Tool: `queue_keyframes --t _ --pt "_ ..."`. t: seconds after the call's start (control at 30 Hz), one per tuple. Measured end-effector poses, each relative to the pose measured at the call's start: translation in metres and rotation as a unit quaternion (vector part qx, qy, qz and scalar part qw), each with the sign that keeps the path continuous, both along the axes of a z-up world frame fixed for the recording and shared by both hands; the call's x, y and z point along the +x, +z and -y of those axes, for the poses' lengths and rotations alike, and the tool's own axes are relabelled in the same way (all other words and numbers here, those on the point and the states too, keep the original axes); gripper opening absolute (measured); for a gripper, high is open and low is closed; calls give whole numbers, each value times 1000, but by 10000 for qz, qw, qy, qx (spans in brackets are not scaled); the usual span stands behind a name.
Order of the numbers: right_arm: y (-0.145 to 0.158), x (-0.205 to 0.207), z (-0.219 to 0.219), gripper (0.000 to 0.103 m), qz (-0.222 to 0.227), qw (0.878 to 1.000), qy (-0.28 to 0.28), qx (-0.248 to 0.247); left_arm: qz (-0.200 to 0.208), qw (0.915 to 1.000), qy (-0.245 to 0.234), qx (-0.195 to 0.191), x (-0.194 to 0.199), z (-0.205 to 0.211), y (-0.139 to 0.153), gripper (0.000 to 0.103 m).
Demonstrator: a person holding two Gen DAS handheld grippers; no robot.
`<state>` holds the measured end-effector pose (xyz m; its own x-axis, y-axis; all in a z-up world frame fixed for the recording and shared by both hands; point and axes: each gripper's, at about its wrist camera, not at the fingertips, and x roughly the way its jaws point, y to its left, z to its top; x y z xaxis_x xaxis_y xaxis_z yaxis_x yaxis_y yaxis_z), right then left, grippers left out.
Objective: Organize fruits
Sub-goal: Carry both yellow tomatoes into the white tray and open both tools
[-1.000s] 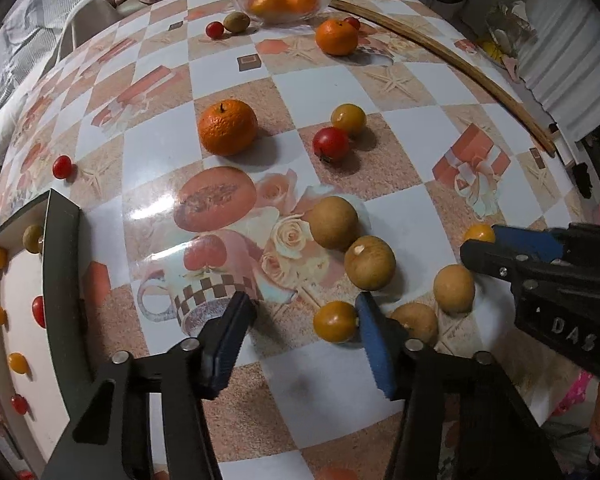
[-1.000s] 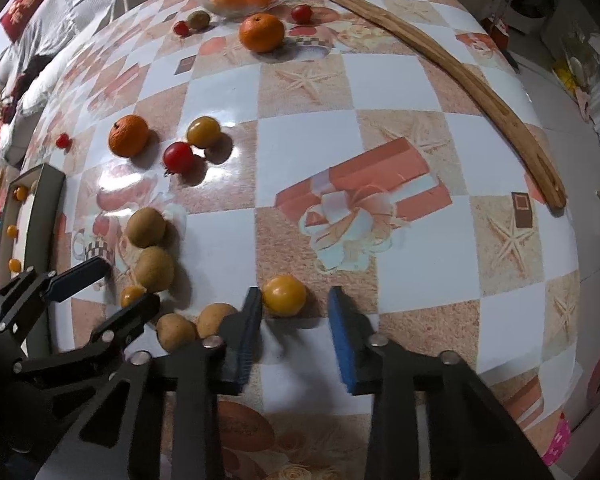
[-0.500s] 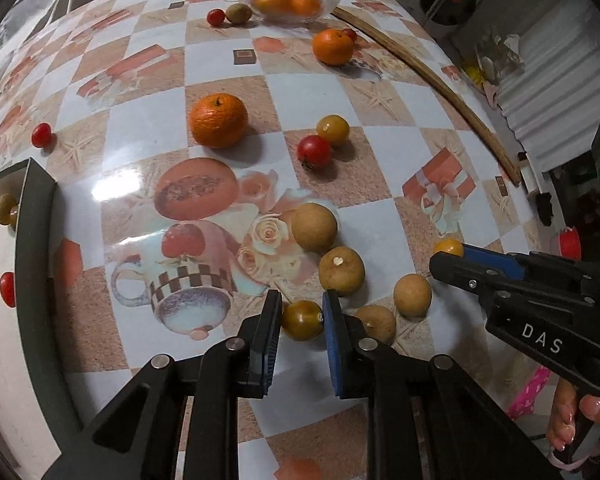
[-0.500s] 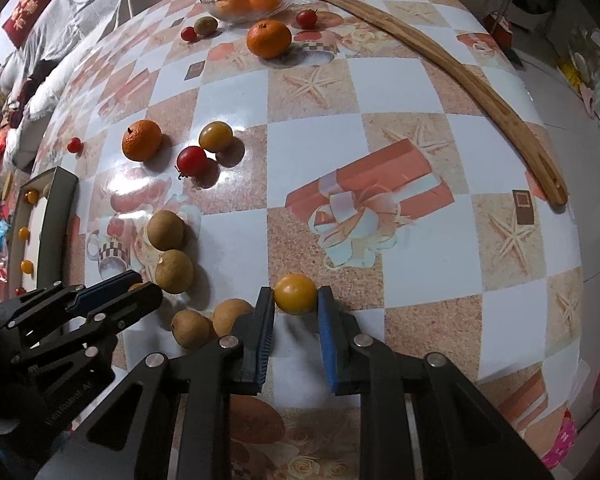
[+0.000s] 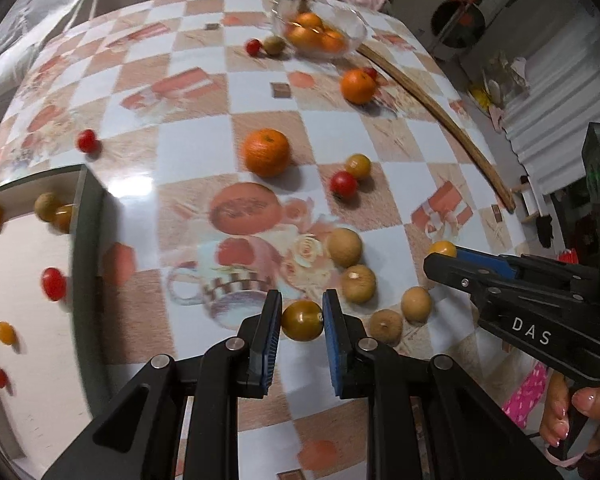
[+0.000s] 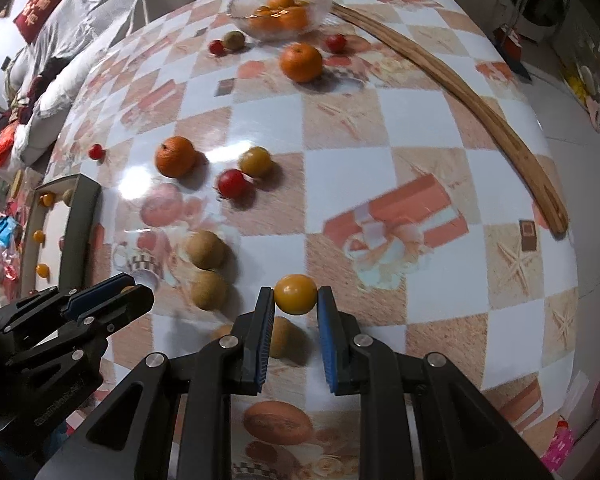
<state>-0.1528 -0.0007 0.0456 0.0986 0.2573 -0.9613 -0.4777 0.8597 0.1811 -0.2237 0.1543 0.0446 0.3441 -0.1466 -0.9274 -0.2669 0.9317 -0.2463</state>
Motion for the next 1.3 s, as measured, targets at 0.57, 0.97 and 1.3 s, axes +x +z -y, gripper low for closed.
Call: queue_keyframes --t 0.57,0.97,1.3 --pt "23 -38 -115 24 82 9921 1228 248 171 9905 1336 260 -81 -100 24 22" --pt "27 -92 -214 24 18 9717 2323 423 -128 9710 2336 495 -159 -162 8 22" --pt "-7 -134 -269 24 -218 9545 2971 149 -498 9575 2796 497 -197 -185 -22 22"
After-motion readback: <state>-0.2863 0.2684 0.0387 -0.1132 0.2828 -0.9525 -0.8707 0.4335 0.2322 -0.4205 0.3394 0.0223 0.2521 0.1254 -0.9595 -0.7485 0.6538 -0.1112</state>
